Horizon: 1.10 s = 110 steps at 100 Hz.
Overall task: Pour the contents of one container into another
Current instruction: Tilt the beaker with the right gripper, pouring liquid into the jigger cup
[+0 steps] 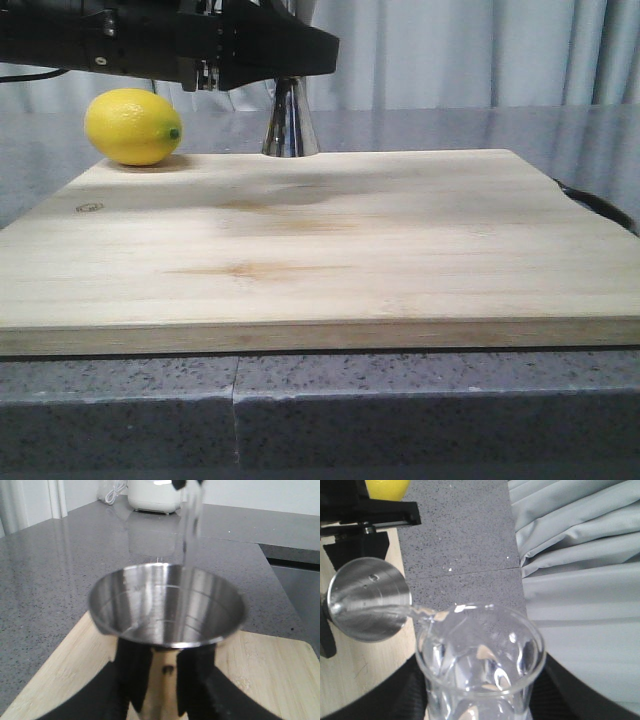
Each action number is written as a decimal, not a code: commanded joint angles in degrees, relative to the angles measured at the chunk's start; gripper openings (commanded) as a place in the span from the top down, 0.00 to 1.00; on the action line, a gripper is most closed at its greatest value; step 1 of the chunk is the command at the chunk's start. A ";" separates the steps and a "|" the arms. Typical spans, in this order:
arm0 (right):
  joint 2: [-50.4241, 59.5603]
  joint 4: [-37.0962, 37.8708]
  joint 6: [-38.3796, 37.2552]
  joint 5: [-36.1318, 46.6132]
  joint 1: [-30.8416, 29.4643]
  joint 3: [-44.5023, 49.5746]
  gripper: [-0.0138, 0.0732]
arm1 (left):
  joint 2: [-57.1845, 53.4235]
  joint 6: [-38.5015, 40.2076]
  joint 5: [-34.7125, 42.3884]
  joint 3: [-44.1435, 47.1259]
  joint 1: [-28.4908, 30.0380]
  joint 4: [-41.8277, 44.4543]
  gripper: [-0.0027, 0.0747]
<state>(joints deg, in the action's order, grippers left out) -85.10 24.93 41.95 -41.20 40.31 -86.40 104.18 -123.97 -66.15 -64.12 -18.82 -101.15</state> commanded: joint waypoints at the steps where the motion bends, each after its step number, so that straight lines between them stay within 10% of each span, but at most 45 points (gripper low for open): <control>1: 1.89 2.14 1.08 4.92 0.09 -2.16 0.49 | -2.66 0.46 -5.53 -1.66 -0.58 -4.78 0.72; 110: 1.89 7.05 8.09 7.93 0.19 -2.16 0.49 | -2.66 0.46 -5.53 -1.66 -0.58 -4.78 0.72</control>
<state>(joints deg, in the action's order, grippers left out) -85.10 29.18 49.50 -37.37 40.31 -86.40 104.18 -123.97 -66.15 -64.12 -18.82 -101.15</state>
